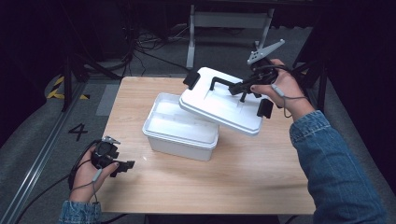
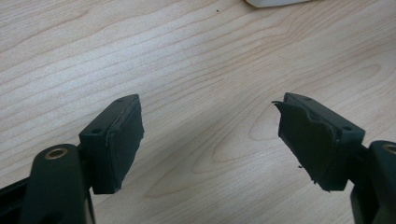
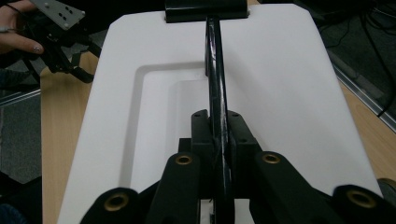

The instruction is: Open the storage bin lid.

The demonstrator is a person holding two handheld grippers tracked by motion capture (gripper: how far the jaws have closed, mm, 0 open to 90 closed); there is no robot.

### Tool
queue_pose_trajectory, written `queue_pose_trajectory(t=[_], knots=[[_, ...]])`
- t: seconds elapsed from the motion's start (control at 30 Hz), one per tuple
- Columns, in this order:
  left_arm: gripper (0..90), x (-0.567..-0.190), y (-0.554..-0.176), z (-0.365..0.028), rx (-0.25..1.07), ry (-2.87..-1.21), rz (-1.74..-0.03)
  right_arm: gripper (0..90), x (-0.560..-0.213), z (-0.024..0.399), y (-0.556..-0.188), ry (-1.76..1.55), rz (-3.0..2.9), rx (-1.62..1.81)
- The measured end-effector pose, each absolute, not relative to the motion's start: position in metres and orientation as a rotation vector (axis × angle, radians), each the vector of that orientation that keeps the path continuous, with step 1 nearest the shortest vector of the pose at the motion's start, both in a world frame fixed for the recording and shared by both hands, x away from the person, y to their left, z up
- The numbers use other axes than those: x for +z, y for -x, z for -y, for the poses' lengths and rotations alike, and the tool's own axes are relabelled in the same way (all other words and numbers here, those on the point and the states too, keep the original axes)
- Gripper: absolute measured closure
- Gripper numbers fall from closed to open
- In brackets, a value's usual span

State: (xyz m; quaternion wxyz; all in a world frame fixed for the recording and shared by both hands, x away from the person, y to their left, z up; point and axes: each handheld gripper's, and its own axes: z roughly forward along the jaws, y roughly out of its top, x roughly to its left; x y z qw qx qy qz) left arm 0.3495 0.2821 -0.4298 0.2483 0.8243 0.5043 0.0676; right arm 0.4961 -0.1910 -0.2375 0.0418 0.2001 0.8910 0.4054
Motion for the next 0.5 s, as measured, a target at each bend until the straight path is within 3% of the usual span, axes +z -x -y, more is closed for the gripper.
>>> queue_pose_trajectory(t=[0.5], knots=[[23.0, -0.432, -0.350, -0.281, 0.174, -2.247, -1.383, 84.6, -0.236, 0.252, -0.490, -0.737, -2.644, 1.209]])
